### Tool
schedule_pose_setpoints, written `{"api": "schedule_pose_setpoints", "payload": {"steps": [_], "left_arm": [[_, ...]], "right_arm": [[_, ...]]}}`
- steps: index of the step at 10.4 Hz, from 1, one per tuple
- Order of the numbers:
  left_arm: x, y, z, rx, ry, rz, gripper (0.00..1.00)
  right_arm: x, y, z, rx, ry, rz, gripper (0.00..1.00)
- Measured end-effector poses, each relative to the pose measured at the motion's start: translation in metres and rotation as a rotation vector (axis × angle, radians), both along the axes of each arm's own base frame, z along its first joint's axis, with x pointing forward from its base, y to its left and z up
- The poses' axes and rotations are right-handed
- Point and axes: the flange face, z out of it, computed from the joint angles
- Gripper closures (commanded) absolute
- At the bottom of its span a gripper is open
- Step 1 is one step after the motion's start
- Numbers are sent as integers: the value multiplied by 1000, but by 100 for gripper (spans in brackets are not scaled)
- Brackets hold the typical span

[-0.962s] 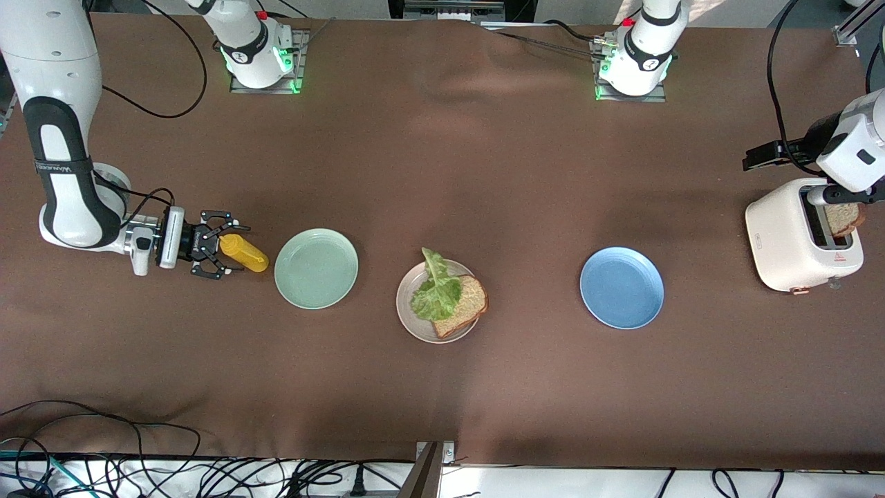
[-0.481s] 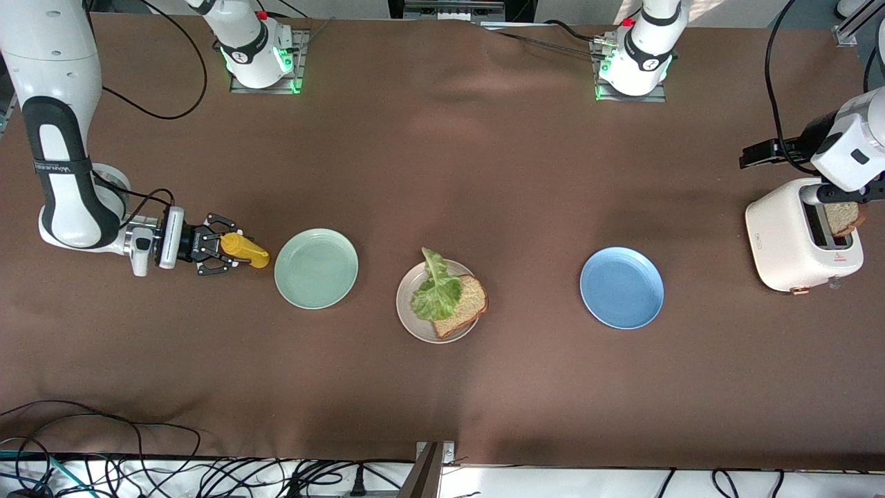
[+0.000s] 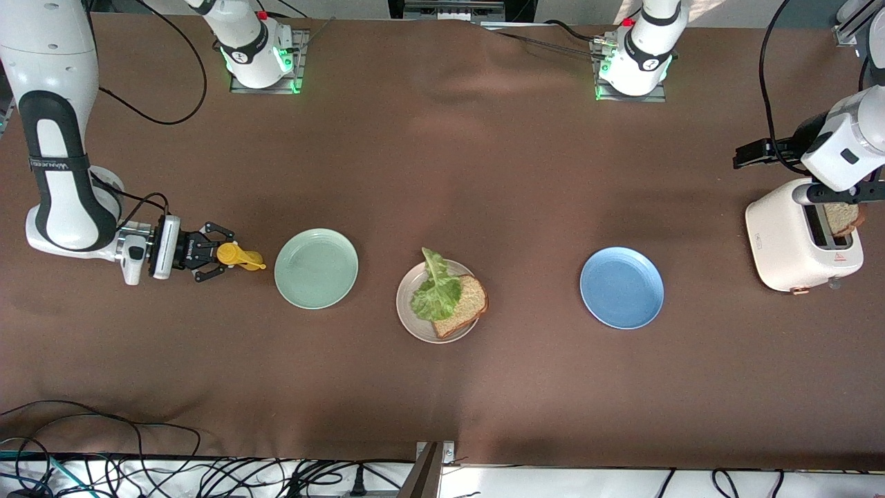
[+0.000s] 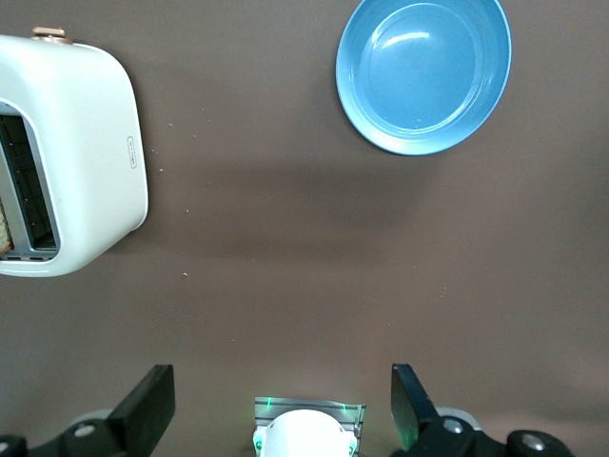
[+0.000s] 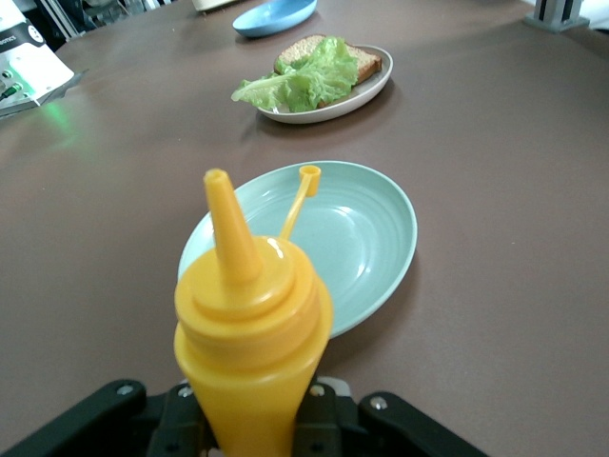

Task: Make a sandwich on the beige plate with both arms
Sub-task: 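Grasp the yellow mustard bottle with the right gripper, then lift the mustard bottle and carry it over the beige plate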

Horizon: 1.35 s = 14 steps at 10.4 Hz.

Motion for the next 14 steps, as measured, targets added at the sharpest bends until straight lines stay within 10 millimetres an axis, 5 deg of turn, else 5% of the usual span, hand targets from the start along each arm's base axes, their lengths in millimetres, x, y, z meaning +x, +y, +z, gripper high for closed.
{"api": "schedule_pose_setpoints", "payload": {"steps": [6, 9, 11, 14], "left_arm": [[1, -2, -1, -1, 1, -4, 0], [1, -5, -1, -2, 2, -9, 0], [2, -6, -2, -2, 4, -11, 0], [3, -12, -3, -3, 5, -22, 0]], "right_arm": [[46, 109, 118, -349, 145, -9, 100], [49, 205, 161, -633, 115, 18, 100], [37, 285, 173, -834, 48, 32, 100], [17, 364, 152, -1106, -7, 25, 100]]}}
